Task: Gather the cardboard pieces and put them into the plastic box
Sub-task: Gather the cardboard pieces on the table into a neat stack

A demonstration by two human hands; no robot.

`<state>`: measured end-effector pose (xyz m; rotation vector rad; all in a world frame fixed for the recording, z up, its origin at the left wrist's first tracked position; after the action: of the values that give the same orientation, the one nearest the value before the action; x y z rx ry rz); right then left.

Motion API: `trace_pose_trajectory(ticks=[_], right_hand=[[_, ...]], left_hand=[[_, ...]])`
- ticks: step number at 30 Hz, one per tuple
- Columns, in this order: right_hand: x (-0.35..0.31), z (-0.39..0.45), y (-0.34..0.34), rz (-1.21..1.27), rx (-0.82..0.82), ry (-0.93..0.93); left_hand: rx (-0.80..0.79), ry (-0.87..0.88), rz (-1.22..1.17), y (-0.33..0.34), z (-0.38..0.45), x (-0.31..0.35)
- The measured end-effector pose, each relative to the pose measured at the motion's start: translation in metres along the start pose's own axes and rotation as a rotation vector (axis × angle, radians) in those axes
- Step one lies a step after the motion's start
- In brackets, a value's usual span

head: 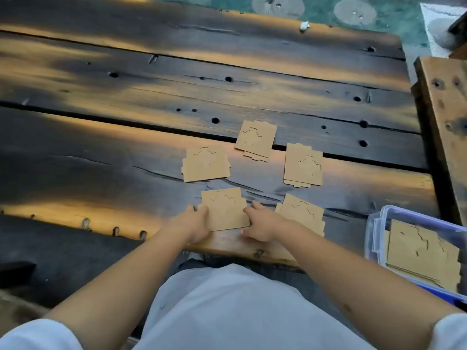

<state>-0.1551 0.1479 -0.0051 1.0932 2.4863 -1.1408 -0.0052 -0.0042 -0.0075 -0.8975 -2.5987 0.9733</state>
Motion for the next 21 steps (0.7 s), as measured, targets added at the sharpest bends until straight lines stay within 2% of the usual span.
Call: trace_pose_trajectory(ticks=[3, 9, 13, 18, 21], right_hand=[[-0.001, 0.007, 0.008, 0.085, -0.01, 0.06], [-0.001, 0.017, 0.022, 0.03, 0.063, 0.07], [-0.008, 0.023, 0.026, 0.242, 0.151, 0.083], [-0.009, 0.028, 0.026, 0.611, 0.298, 0.178], [-0.005, 0.028, 0.026, 0.63, 0.276, 0.261]], left_hand=[[-0.065, -0.031, -0.052, 0.008, -0.001, 0.001], [-0.105, -0.052, -0.262, 0.015, 0.007, 0.003], [-0.137, -0.095, -0.534, 0.016, 0.014, 0.009], [-0.126, -0.139, -0.71, 0.014, 0.018, 0.005], [-0.216, -0.215, -0.983, 0.015, 0.018, 0.0]])
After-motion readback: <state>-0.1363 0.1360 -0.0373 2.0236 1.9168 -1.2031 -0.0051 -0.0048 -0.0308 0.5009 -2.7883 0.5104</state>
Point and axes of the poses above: each hand's wrist, its own z-axis towards the middle knuckle, its own y-axis out of the palm, x = y × z, the point moved 1 cm from there along z, towards the middle knuckle, and after that the axes turned 9 degrees about -y, right-handed, at the moved point
